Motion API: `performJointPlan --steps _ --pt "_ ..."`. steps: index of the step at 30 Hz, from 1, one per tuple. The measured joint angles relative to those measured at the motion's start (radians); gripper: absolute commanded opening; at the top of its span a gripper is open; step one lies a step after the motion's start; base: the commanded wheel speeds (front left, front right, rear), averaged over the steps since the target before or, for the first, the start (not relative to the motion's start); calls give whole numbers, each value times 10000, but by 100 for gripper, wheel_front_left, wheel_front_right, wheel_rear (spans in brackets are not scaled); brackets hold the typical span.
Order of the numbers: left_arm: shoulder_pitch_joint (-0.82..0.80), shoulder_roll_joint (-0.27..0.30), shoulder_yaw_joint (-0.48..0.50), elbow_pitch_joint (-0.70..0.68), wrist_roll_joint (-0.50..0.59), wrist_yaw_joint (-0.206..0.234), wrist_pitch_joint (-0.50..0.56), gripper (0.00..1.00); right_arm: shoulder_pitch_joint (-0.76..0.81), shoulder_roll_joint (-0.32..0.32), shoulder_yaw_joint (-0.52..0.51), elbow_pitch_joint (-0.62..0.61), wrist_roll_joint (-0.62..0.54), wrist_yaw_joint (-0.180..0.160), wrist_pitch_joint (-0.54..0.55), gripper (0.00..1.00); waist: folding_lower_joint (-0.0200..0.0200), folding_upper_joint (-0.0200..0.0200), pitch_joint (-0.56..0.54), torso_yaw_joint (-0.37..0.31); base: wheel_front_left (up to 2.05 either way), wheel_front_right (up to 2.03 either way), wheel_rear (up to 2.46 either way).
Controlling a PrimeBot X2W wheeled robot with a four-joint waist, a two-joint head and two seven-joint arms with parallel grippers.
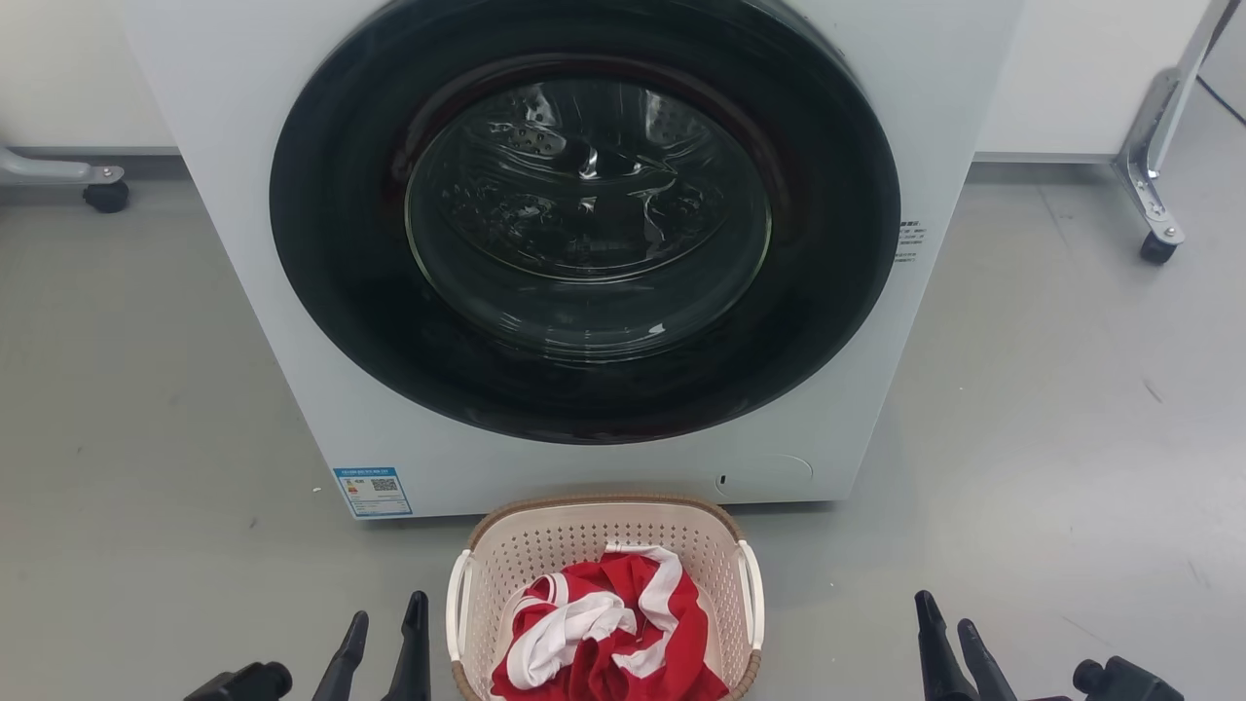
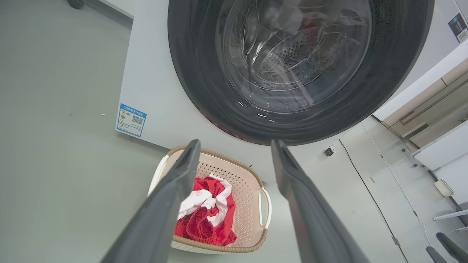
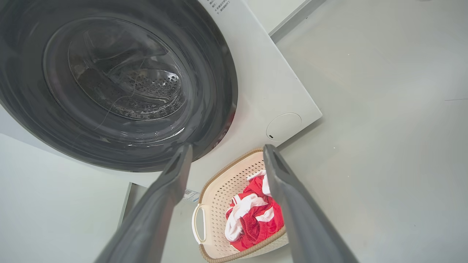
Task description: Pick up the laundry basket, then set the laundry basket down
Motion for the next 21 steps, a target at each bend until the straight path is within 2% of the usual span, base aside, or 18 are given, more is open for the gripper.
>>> performJointPlan --steps 21 --pt "12 150 -633 -2 3576 529 -782 100 6 -35 976 -56 -3055 -525 -750 100 0 0 -20 -26 0 0 0"
